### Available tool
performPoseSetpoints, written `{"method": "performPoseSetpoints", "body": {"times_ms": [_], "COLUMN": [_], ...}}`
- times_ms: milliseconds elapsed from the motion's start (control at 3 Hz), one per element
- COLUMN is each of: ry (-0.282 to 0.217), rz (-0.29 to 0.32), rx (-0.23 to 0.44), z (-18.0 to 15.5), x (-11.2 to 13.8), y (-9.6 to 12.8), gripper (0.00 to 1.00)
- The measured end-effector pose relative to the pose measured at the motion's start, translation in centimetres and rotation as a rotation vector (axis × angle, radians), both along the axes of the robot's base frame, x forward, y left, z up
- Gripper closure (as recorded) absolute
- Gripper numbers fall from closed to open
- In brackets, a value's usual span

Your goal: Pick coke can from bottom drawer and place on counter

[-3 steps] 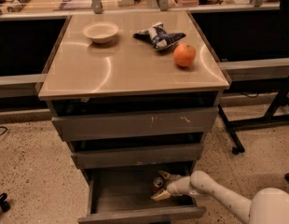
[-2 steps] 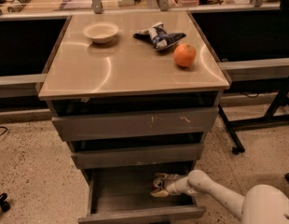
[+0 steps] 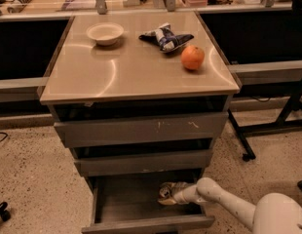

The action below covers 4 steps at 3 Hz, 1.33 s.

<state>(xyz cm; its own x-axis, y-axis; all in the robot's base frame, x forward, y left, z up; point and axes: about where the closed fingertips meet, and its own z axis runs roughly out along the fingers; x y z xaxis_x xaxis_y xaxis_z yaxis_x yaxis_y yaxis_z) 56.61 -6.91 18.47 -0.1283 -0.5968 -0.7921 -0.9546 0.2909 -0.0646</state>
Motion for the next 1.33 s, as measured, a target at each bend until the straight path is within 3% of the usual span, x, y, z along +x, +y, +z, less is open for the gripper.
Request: {"method": "performPoseSetpoints", "body": {"times_ms": [333, 667, 1333], "ry": [-0.007, -0.011, -0.012], "rz": [0.018, 0.043, 0.061], "rx": [0.024, 0.058, 0.035], "z": [1.4, 4.7, 15.5], "x": [-0.8, -2.4, -4.1], "y": [0.3, 0.4, 0.2], "gripper": [1.0, 1.0, 1.0]}}
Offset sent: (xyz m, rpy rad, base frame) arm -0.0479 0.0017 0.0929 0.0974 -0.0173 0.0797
